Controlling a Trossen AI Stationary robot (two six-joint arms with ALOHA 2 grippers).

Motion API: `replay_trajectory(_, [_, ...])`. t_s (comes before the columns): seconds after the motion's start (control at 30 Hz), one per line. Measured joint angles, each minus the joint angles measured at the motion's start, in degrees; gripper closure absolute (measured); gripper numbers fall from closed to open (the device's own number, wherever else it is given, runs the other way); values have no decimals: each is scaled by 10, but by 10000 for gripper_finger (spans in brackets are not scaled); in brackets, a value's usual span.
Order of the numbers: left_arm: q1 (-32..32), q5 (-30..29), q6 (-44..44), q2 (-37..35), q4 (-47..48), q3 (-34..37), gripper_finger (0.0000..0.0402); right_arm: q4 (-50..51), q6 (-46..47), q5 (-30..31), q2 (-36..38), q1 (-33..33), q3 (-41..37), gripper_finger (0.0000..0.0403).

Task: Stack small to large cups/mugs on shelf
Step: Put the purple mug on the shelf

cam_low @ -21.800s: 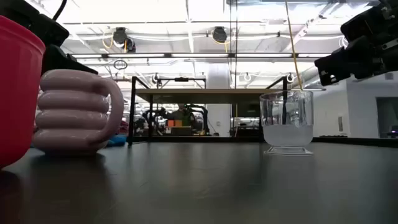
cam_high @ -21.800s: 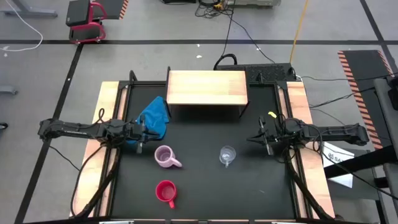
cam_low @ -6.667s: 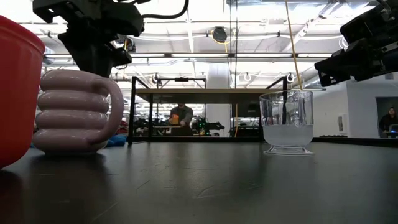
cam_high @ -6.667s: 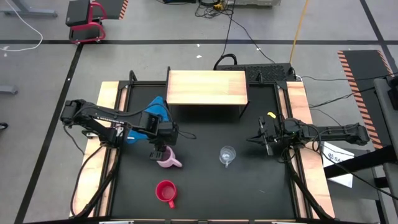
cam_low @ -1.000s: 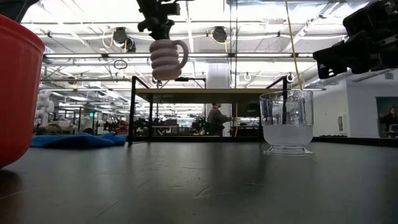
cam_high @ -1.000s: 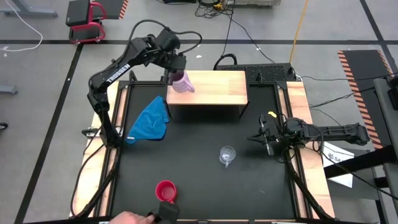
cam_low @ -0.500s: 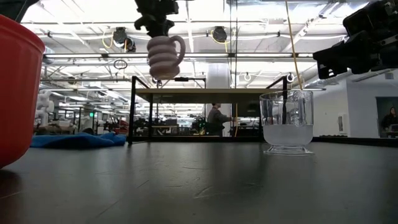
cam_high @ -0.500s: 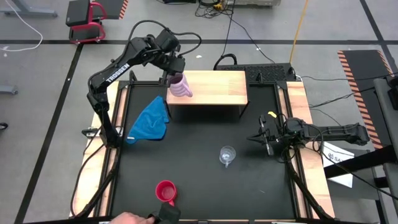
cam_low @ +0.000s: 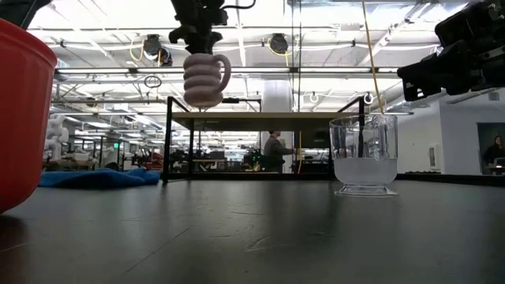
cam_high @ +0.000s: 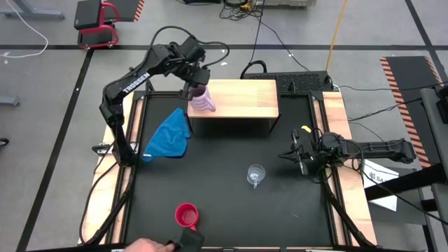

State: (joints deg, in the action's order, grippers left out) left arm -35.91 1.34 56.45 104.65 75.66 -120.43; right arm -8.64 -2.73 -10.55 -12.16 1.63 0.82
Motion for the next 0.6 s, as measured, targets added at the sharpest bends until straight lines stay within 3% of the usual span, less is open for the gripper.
replay_trajectory(0.6, [0,18,-1,9,0,21,393,0,-5,0,0,0,0,403])
